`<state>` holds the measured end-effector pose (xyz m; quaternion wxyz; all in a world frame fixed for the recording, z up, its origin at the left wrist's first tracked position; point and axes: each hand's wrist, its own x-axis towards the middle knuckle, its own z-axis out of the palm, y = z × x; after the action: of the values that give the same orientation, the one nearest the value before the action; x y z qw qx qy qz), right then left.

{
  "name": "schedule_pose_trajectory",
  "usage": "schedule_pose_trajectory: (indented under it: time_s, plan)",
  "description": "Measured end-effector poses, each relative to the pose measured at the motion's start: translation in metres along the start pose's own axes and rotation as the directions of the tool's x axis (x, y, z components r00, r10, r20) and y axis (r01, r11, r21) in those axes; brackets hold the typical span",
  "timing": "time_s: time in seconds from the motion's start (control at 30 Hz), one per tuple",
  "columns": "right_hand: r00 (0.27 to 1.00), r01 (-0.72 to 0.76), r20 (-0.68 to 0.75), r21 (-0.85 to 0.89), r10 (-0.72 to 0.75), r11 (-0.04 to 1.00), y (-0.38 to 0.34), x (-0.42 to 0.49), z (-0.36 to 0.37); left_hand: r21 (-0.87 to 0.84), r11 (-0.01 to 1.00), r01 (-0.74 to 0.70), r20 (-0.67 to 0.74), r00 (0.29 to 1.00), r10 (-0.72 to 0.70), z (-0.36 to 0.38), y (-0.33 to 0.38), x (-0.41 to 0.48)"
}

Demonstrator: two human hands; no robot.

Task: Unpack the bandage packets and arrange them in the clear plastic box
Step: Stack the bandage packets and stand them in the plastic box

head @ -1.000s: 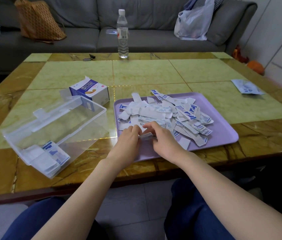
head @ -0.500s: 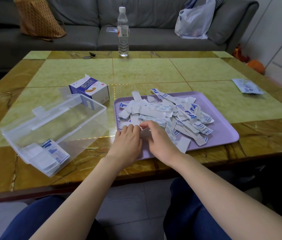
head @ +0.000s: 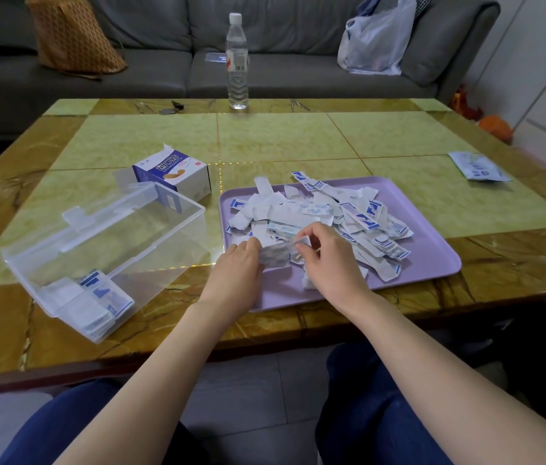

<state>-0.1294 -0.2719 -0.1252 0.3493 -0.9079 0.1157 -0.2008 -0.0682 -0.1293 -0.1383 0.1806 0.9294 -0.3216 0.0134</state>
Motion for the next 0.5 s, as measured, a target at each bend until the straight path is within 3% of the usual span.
schedule_pose_trajectory:
  time_s: [0.13,0.27,0.5]
  plan:
    - [0.995,-0.069,-0.073,0.048,0.073,0.996,0.0017,0.0012,-0.0086,-0.071,0.997,0.028,0.013,1.000,-0.027,0.0041,-0.0034,0.0028]
    - [0.976,-0.160,0.138,-0.080,0.170,0.984,0.0088,-0.0020,-0.0097,-0.098,0.994,0.043,0.059,0.998,-0.037,0.0047,-0.0038,0.0039]
    - [0.952,-0.055,0.287,-0.165,0.101,0.985,0.0018,-0.0069,-0.0031,-0.089,0.996,0.018,0.138,0.990,-0.006,0.0028,0.0034,0.0010]
